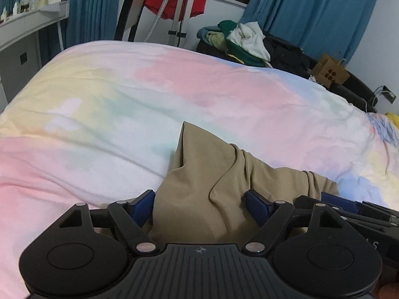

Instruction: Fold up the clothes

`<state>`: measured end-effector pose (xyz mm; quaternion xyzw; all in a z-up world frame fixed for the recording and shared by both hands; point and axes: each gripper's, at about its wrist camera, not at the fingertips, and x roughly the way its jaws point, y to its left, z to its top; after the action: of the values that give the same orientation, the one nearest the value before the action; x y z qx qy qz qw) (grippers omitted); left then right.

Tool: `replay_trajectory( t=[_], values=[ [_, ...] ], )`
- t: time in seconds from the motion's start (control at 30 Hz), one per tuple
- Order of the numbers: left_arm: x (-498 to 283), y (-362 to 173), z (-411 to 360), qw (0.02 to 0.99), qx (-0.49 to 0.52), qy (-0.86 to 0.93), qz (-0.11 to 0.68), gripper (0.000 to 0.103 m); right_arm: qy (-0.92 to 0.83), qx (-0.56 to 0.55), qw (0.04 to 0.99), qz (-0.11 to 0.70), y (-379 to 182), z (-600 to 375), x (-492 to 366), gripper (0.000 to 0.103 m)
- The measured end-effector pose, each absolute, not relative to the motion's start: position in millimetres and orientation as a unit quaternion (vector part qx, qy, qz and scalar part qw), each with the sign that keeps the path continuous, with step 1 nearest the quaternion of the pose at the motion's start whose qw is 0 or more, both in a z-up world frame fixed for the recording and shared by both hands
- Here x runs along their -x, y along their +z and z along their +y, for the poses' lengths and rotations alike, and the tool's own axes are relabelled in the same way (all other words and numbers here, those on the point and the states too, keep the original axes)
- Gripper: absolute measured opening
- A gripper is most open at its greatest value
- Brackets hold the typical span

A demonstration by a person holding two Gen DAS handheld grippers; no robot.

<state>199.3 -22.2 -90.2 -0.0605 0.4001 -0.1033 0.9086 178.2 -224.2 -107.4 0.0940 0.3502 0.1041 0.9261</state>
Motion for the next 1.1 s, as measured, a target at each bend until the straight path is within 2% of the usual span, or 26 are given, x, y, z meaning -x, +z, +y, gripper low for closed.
replay_trajectory(
  t=[0.47,0.77,1.0,1.1],
  values=[
    [-105.6,-40.5,-37.0,0.93,-0.009,-0.101,0.353,0.081,0.107,-0.094,0.934,0.326,-68.7,-212.2,-118.2,0.047],
    [-92.2,-55.6,-39.5,0.925,-0.025,-0.101,0.365,0.082,0.098,-0.09,0.929,0.344,-81.4,-205.1,-100.6,0.047],
    [-95.4,-59.4,-34.3,0.919,-0.004,-0.101,0.38,0.081,0.098,-0.098,0.926,0.352,-89.8,-204.2,-108.9,0.047],
    [-87.7,-53.7,-23.2,0.913,0.049,-0.102,0.393,0.082,0.096,-0.106,0.927,0.348,-88.5,-207.3,-106.7,0.047]
  ],
)
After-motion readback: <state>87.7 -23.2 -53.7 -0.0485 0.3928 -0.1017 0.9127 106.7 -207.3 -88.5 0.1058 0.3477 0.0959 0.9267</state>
